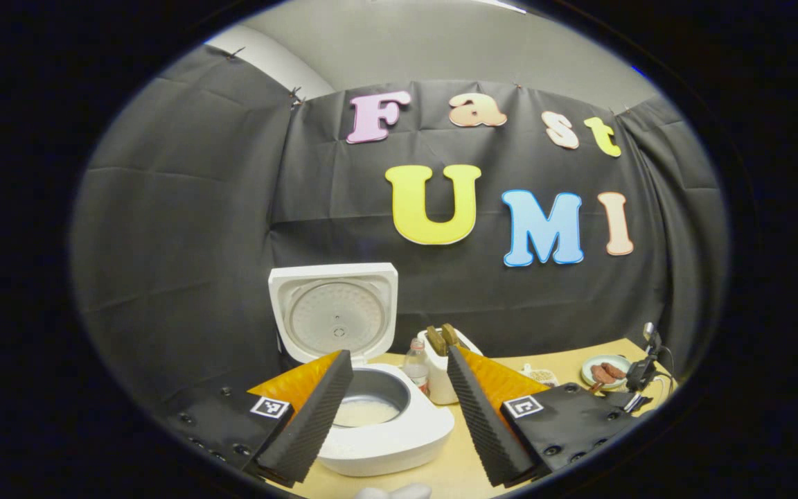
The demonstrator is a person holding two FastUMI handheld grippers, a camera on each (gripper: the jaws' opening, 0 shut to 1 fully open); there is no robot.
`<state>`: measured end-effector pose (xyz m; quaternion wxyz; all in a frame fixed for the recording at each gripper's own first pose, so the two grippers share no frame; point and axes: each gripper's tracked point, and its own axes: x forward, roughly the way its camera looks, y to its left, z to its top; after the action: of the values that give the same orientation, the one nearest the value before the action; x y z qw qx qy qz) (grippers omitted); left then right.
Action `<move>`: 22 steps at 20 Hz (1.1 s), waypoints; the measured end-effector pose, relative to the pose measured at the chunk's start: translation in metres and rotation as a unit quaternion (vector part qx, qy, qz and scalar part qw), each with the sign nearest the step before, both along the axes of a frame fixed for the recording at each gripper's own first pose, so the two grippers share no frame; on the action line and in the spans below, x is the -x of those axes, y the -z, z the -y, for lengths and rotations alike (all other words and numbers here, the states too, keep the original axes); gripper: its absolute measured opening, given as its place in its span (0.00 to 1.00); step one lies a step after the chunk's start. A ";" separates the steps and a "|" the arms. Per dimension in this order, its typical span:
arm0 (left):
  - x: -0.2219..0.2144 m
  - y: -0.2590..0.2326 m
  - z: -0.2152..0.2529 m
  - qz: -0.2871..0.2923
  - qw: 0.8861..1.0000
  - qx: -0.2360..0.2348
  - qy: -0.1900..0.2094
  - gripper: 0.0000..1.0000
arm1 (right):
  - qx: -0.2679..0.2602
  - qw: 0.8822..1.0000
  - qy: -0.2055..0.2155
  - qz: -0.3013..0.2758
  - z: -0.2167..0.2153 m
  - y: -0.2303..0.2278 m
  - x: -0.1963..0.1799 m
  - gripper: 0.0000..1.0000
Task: Close the left gripper, press the button to open the rice cooker; take a wooden spoon from the chopstick holder with the right hand, scoop a spoonful of rice and pour it into the rice cooker, then put the wooden spoon back into the chopstick holder.
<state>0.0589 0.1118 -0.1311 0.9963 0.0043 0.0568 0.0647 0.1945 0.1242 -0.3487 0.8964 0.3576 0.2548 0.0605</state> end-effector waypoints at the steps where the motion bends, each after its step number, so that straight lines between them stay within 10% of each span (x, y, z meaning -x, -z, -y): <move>1: 0.000 -0.003 0.002 0.003 1.000 -0.002 0.002 0.94 | -0.017 1.000 0.003 0.004 0.003 -0.004 0.000 0.10; 22: 0.012 -0.013 -0.004 0.007 1.000 -0.005 0.011 0.96 | -0.200 0.977 0.064 0.030 0.035 -0.116 0.006 0.10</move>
<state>0.0465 0.1156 -0.1186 0.9973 0.0096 0.0496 0.0540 0.1883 0.0892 -0.2327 0.8158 0.5435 0.1871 0.0638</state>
